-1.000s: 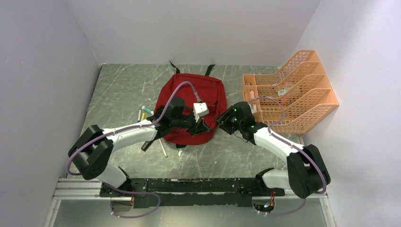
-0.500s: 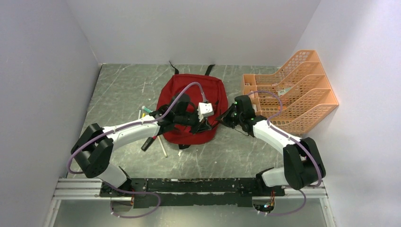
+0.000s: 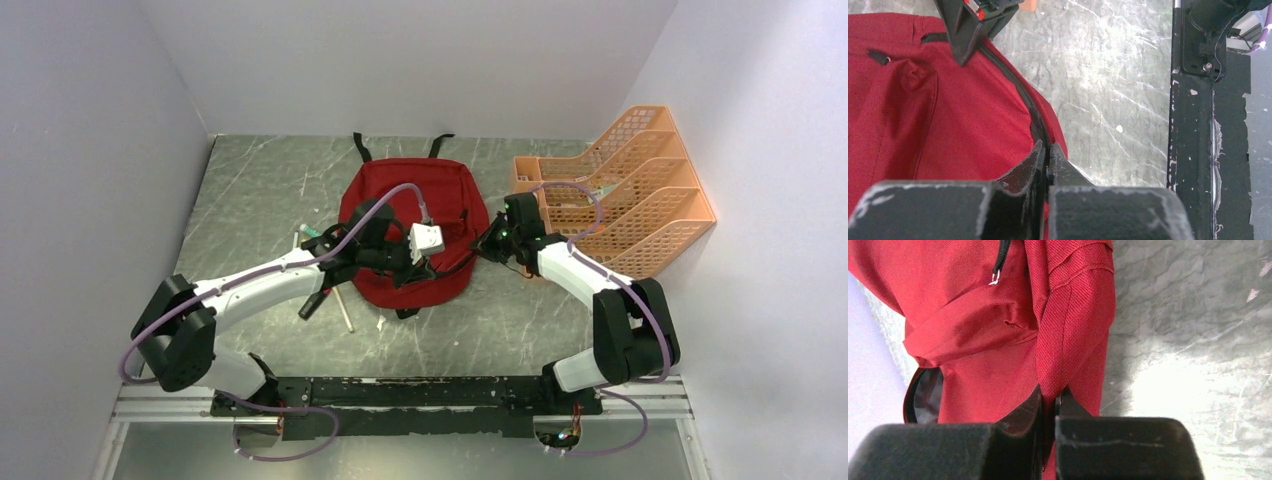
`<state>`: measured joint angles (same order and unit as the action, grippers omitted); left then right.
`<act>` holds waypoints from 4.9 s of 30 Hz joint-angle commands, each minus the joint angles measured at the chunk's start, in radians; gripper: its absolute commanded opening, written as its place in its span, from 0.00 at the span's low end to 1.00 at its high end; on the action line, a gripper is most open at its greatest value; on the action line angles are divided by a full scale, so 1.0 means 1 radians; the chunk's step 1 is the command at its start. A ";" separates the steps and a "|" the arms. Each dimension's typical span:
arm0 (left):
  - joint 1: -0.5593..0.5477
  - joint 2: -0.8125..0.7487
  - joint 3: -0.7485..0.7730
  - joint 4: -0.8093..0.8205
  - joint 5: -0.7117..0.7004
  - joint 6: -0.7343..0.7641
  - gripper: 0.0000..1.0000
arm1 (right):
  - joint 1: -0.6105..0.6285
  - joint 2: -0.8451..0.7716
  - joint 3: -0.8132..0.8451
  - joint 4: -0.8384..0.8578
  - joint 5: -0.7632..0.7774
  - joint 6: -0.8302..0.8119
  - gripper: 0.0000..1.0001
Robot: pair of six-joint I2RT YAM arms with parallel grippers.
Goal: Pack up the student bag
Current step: Zip the student bag at the center of the board.
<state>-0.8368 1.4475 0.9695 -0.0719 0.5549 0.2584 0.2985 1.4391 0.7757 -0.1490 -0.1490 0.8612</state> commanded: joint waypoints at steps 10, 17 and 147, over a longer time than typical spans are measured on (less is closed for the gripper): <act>-0.019 -0.154 -0.098 -0.206 -0.118 -0.016 0.05 | -0.085 0.035 0.070 -0.003 0.188 -0.159 0.00; -0.016 -0.163 -0.148 -0.004 -0.076 -0.110 0.05 | -0.076 -0.027 0.063 -0.043 0.001 -0.157 0.40; -0.019 -0.126 -0.255 0.446 -0.056 -0.346 0.05 | 0.341 -0.539 -0.098 -0.348 0.279 0.208 0.64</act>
<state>-0.8486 1.3540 0.7223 0.3271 0.4744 -0.1257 0.6399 0.8383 0.6136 -0.2573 0.1169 0.8810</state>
